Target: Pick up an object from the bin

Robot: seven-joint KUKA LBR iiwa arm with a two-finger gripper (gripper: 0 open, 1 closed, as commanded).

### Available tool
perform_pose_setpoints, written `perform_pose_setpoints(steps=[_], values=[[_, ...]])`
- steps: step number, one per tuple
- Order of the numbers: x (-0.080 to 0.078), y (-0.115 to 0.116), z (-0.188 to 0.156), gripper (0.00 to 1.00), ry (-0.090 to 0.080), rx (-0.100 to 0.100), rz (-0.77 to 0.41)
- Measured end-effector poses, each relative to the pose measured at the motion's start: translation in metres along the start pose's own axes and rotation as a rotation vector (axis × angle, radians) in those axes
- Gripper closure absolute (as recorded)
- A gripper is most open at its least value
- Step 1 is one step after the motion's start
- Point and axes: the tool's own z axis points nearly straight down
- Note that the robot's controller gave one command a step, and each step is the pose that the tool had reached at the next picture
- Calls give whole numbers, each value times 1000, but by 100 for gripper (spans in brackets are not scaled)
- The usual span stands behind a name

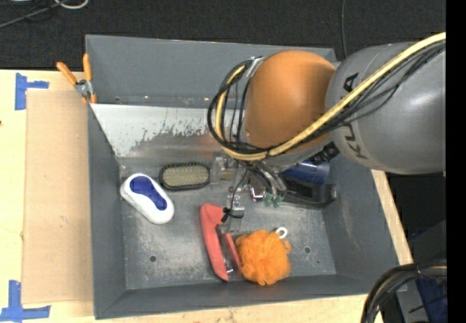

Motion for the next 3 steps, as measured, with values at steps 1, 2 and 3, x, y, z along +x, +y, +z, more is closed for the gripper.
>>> perform_pose_setpoints(steps=[1, 2, 3], values=[[-2, -1, -4, 0, -7, -1, 4], [7, -37, 50, 0, -8, -1, 139], [33, -48, 55, 0, -7, 0, -163]])
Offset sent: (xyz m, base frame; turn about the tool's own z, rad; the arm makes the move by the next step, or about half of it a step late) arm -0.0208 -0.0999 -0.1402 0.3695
